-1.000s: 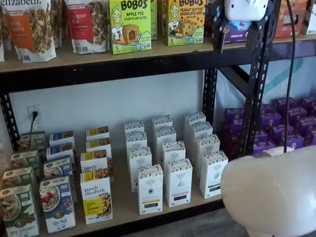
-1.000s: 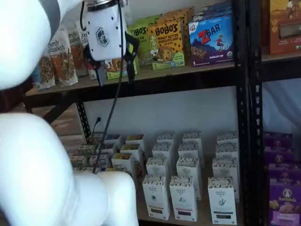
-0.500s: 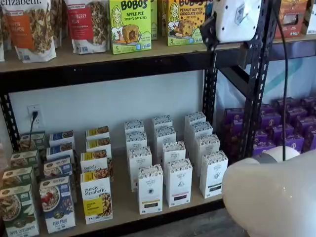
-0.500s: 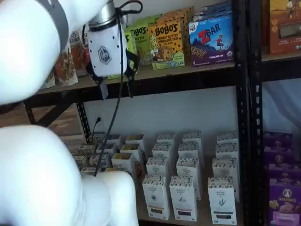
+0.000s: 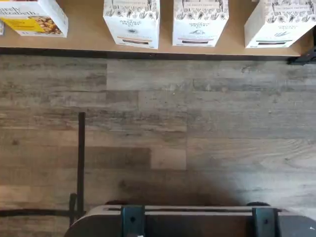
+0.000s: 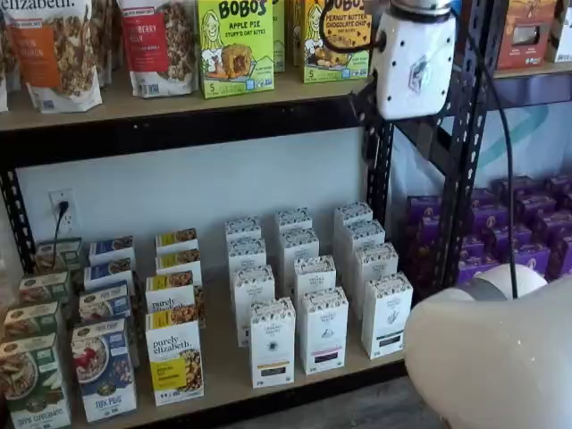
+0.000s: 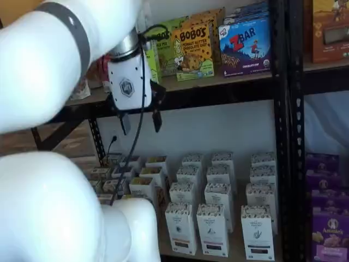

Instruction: Pick up the white box with a yellow strip in the middle, on the bottom shelf, the fourth box from the left

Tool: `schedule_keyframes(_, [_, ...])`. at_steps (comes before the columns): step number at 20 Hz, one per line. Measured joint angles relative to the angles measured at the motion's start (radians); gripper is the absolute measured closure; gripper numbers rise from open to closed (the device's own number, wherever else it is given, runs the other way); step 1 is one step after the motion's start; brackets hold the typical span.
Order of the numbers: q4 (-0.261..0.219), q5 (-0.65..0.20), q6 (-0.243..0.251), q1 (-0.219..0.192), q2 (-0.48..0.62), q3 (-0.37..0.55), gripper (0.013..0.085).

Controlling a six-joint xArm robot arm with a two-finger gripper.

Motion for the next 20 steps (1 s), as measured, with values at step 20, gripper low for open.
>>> schedule_keyframes(20, [-0.037, -0.428, 0.079, 0.064, 0.127, 0.258, 0.0130])
